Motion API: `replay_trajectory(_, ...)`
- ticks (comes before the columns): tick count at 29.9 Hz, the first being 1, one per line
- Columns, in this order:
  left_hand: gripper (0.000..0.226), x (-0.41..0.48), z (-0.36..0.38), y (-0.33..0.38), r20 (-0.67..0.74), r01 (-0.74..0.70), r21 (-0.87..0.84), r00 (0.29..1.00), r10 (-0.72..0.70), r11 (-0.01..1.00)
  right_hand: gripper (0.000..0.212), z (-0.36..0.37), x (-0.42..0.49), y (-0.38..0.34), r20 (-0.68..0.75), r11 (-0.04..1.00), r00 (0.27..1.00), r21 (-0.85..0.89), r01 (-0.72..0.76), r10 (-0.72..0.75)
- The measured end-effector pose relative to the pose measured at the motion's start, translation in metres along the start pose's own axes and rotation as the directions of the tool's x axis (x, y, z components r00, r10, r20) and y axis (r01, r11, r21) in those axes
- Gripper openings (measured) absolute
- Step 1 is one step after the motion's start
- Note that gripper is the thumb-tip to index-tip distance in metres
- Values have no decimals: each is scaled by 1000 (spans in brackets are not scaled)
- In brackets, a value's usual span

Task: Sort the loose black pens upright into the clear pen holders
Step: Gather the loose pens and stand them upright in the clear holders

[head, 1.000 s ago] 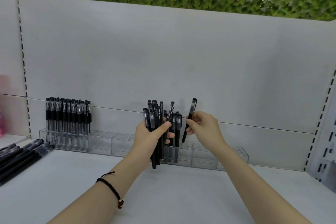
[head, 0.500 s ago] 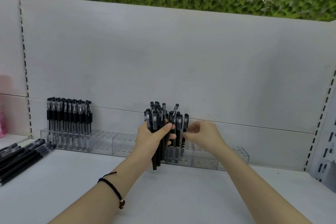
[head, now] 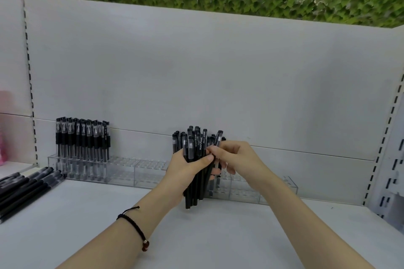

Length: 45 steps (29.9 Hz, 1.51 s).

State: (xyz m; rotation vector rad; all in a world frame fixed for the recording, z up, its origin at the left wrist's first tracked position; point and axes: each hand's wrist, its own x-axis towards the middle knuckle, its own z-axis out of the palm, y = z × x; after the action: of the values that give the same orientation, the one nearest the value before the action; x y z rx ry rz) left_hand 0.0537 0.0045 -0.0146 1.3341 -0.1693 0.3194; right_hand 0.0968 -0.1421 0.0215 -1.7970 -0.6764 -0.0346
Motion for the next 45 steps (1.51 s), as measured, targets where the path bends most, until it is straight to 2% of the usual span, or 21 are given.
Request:
replay_trajectory(2, 13, 1, -1, -3, -26, 24, -11, 999, -25, 1000, 20, 0, 4, 0, -169, 990, 985, 134, 42, -19)
replay_trajectory(4, 14, 1, -4, -4, -37, 54, -20, 998, -55, 998, 18, -8, 8, -1, -378, 972, 926, 208, 112, -26)
replay_trajectory(6, 21, 1, -5, -4, -40, 81, -26, 996, -82, 996, 20, -16, 10, 1, -506, 982, 859, 106, 155, -81)
replay_trajectory(7, 22, 1, -5, -4, -43, 90, -26, 995, -91, 996, 22, -17, 9, 2, -524, 986, 843, 39, 163, -119)
replay_trajectory(13, 30, 5, -4, -7, -66, 65, 111, 996, -58, 992, 19, -4, 10, 11, -386, 977, 902, -158, 140, -191)
replay_trajectory(21, 24, 5, -7, -5, -74, 15, 99, 997, -8, 995, 22, -3, 12, 13, -359, 942, 895, -295, 161, -266)
replay_trajectory(23, 20, 3, -5, -4, -57, 15, 65, 998, -11, 998, 25, -4, 12, 17, -343, 939, 907, -315, 135, -245)
replay_trajectory(26, 20, 1, -3, -2, -47, 20, 19, 999, -19, 1000, 28, -3, 13, 28, -241, 919, 957, -389, 61, -165)
replay_trajectory(30, 13, 3, -5, -3, -67, 33, -10, 997, -34, 999, 33, 1, 12, 38, -141, 825, 987, -565, -15, -78)
replay_trajectory(33, 13, 4, -6, -4, -74, 47, -48, 996, -50, 998, 19, 0, 7, 26, -288, 883, 946, -469, -6, -147)
replay_trajectory(35, 12, 3, -7, -5, -68, 53, -59, 996, -57, 997, 18, -1, 4, 18, -371, 928, 909, -370, 42, -189)
replay_trajectory(38, 14, 2, -5, -5, -27, 49, -46, 998, -50, 998, 26, 2, 0, 8, -231, 961, 957, -254, 113, -173)
replay_trajectory(41, 25, 1, -2, -6, 12, 46, -9, 999, -46, 999, 19, 8, -4, 5, -98, 989, 988, -102, 110, -120)
replay_trajectory(43, 25, 0, -2, -7, 28, 54, -9, 998, -54, 998, 18, 8, -4, 5, -120, 991, 987, -93, 95, -106)
replay_trajectory(45, 24, -1, -1, -7, 25, 81, -9, 996, -80, 997, 19, 5, -2, 3, -234, 991, 965, -87, 99, -117)
